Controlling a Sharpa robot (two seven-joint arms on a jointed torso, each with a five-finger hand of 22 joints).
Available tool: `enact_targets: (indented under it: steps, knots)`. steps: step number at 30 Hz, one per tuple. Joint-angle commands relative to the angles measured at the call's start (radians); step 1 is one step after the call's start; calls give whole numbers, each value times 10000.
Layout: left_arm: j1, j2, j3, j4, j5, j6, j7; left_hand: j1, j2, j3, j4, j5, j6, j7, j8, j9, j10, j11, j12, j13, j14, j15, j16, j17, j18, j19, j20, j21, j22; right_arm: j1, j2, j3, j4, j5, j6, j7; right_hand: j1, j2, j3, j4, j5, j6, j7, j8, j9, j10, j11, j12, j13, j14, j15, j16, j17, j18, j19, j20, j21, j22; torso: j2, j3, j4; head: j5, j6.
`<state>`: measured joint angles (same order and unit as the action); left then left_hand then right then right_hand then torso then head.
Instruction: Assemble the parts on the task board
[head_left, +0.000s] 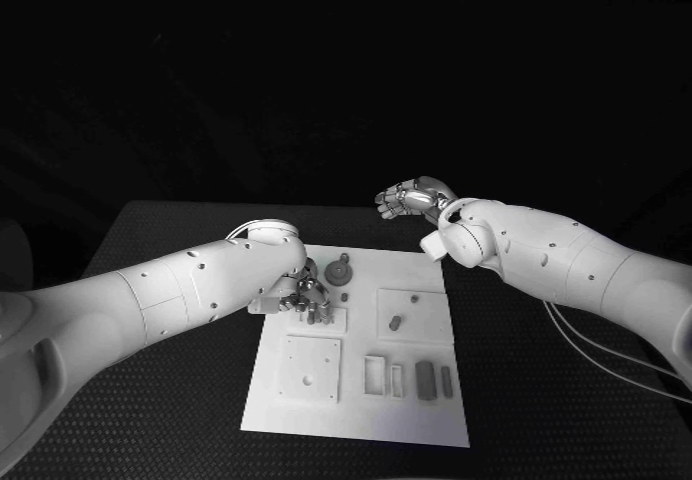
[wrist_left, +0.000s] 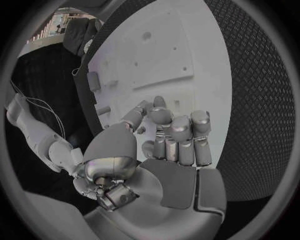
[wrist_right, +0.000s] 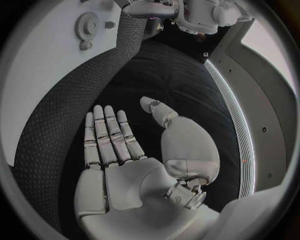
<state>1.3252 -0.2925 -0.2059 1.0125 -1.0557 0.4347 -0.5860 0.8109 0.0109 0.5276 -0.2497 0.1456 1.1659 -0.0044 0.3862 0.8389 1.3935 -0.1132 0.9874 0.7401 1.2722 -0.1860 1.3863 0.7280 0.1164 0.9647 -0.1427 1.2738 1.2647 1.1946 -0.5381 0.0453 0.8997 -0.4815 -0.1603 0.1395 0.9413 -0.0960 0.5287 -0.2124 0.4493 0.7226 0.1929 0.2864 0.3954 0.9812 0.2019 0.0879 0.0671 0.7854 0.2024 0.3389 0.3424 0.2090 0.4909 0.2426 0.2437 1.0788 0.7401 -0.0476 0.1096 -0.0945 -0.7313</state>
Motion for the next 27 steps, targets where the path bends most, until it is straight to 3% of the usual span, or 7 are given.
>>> enact_targets:
  steps: [1, 9, 11, 14, 17, 20, 27]
  knots:
    - [-30, 20, -37, -11, -59, -73, -149, 436, 386, -6, 113, -141, -46, 2, -82, 234, 15, -17, 7, -14, -44, -275, -17, -3, 120, -60, -1106, -33, -15, -2, -3, -1, 30, -23, 134, 60, -48, -13, -10, -11, 58, 1, 347, 58, -17, 65, -5, -48, 16, -72, -19, 20, -9, -189, -74, 11, -51, 16, -9, 9, 4, -18, -15]
    - [-37, 34, -82, -49, -118, -30, -211, 326, 177, -38, 247, -193, -99, 19, -170, 250, 15, -2, 1, -23, -46, -273, -27, -7, 143, -55, -1126, -41, -21, -2, -17, -4, 58, -26, 137, 60, -47, -17, -11, -12, 60, 1, 349, 59, -18, 66, -5, -50, 16, -73, -18, 21, -11, -190, -74, 11, -54, 20, -9, 12, 8, -20, -9]
    - [-37, 27, -88, -55, -123, -23, -215, 252, 95, -69, 329, -422, -102, 19, -208, 268, 13, 0, -4, -28, -47, -273, -34, -9, 153, -54, -1136, -46, -24, -2, -24, -5, 78, -28, 135, 62, -47, -17, -11, -12, 60, 1, 349, 59, -19, 66, -5, -51, 16, -74, -18, 21, -11, -190, -74, 11, -55, 21, -5, 10, 4, -20, -15]
    - [-37, 14, -93, -52, -123, -51, -238, 31, -155, -181, 491, -828, -127, 23, -271, 283, 9, -1, -9, -32, -46, -282, -47, -12, 167, -52, -1149, -62, -35, -2, -24, -6, 79, -32, 129, 62, -47, -19, -11, -13, 61, 0, 350, 59, -20, 66, -5, -52, 16, -74, -17, 21, -12, -190, -74, 11, -56, 22, -6, 11, 2, -24, -16]
    - [-37, -5, -94, -49, -124, -147, -230, -111, -330, -251, 586, -902, -138, 23, -309, 294, 5, -1, -13, -36, -46, -287, -57, -14, 178, -51, -1160, -72, -41, -2, -25, -7, 80, -33, 129, 61, -47, -22, -12, -13, 61, -1, 351, 59, -20, 67, -5, -53, 16, -75, -17, 21, -12, -190, -75, 12, -58, 23, -10, 12, 1, -24, -17]
    - [-37, -23, -94, -48, -129, -249, -214, -642, -736, -480, 913, -970, -174, 33, -367, 312, -13, 7, -20, -34, -60, -285, -66, -10, 188, -63, -1166, -97, -57, -2, -30, -9, 86, -34, 130, 60, -46, -26, -12, -15, 61, -2, 353, 59, -21, 67, -4, -54, 16, -76, -16, 21, -13, -190, -75, 12, -60, 24, -9, 10, 9, -36, -17]
    - [-37, -56, -93, -59, -139, -321, -209, -1142, -1323, -426, 1443, -973, -215, 22, -428, 381, -40, -7, -19, -12, -89, -309, -68, 10, 262, -74, -1215, -127, -82, -2, -39, -11, 89, -39, 125, 61, -42, -28, -11, -17, 63, -3, 357, 59, -23, 67, -4, -57, 16, -77, -15, 21, -15, -190, -76, 11, -63, 28, -12, 12, 4, -40, -3]
